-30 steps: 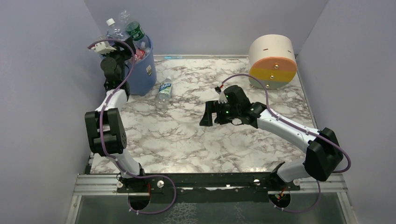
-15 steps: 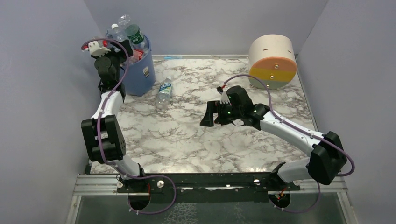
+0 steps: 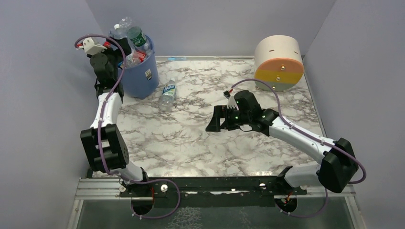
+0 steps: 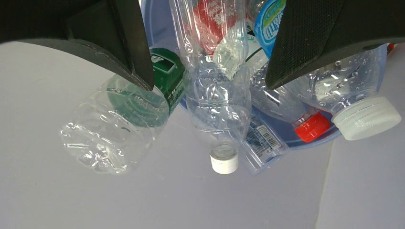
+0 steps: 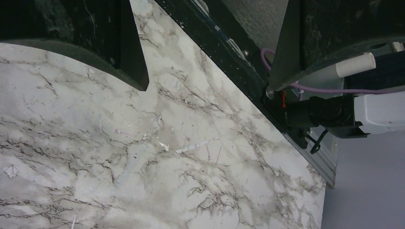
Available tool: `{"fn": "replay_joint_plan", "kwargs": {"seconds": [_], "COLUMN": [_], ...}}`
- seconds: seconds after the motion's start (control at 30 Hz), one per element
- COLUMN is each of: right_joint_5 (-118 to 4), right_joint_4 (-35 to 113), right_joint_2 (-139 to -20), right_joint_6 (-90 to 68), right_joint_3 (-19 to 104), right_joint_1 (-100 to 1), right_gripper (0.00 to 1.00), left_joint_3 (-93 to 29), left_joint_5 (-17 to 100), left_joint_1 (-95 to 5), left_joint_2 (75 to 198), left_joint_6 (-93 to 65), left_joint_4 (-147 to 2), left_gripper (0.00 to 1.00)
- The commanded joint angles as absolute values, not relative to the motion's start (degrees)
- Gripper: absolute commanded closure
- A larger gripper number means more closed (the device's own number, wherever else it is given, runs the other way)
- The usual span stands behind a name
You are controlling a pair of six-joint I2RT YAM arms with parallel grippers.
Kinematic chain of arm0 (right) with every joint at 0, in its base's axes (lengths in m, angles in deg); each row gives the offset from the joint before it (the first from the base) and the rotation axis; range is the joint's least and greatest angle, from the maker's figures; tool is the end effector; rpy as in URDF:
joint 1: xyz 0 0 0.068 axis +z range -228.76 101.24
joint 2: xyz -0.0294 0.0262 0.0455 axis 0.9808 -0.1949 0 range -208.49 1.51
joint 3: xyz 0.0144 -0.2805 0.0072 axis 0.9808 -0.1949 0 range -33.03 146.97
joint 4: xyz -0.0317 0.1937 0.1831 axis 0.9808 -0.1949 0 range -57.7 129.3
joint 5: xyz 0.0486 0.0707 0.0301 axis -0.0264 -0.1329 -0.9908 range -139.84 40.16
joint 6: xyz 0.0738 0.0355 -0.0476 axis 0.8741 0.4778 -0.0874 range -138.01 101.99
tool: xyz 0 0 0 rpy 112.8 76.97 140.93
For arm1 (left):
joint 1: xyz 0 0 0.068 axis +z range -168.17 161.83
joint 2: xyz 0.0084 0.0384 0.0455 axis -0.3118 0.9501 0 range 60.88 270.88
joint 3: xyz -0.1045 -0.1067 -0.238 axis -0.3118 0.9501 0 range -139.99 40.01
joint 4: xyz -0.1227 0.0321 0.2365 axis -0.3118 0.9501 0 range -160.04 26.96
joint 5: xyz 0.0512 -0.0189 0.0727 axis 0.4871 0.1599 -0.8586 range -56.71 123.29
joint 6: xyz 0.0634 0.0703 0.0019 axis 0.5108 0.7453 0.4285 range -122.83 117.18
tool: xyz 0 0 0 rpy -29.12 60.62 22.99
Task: Put the plastic bottles in the bin
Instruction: Place the plastic bottle in the trash bin, then pick up the plastic bottle at the center of the board.
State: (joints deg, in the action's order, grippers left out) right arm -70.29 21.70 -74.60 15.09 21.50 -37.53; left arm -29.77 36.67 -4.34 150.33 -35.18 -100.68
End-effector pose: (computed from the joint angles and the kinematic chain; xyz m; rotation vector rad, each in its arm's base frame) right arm 0.2291 0.2407 0.2434 -0.3805 2.4125 1.0480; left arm 0.4204 0.0982 0.3878 -0.4980 1.2942 -0.3107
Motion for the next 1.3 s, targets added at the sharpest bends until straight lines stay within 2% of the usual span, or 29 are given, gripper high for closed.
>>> {"fn": "replay_joint_plan", "kwargs": {"seconds": [0.0, 0.27, 0.63, 0.8, 1.07, 1.27], "right_joint_5": [-71.89, -72.37, -73.81, -74.82, -76.31, -76.37], "right_joint_4": [23.26, 23.38, 24.2, 25.09, 25.78, 26.76], "right_joint_2": [-72.31, -71.7, -70.73, -69.1, -66.6, -65.73], "right_joint_6": [16.07, 16.41, 17.11, 18.13, 19.06, 19.59], "right_joint_3": [20.61, 20.15, 19.15, 17.47, 14.38, 12.74], "right_joint_1": [-37.72, -37.72, -37.72, -37.72, -37.72, -37.72], "right_gripper": [0.0, 0.0, 0.0, 0.0, 0.0, 0.0], "left_joint_3": [-31.69, -36.34, -35.14, -34.07, -30.59, -25.01], "left_joint_5": [34.97, 36.48, 42.98, 46.37, 51.25, 59.54], "left_joint_1": [-4.01, -3.37, -3.28, -3.32, -3.31, -3.32], "left_joint_2": [146.22, 140.43, 131.72, 128.51, 121.61, 117.2], "left_joint_6": [-36.28, -37.8, -38.94, -38.33, -36.49, -38.44], "left_joint_4": [-97.95, -86.08, -75.98, -70.28, -61.4, -59.29], "left_gripper": [0.08, 0.06, 0.05, 0.01, 0.01, 0.01]}}
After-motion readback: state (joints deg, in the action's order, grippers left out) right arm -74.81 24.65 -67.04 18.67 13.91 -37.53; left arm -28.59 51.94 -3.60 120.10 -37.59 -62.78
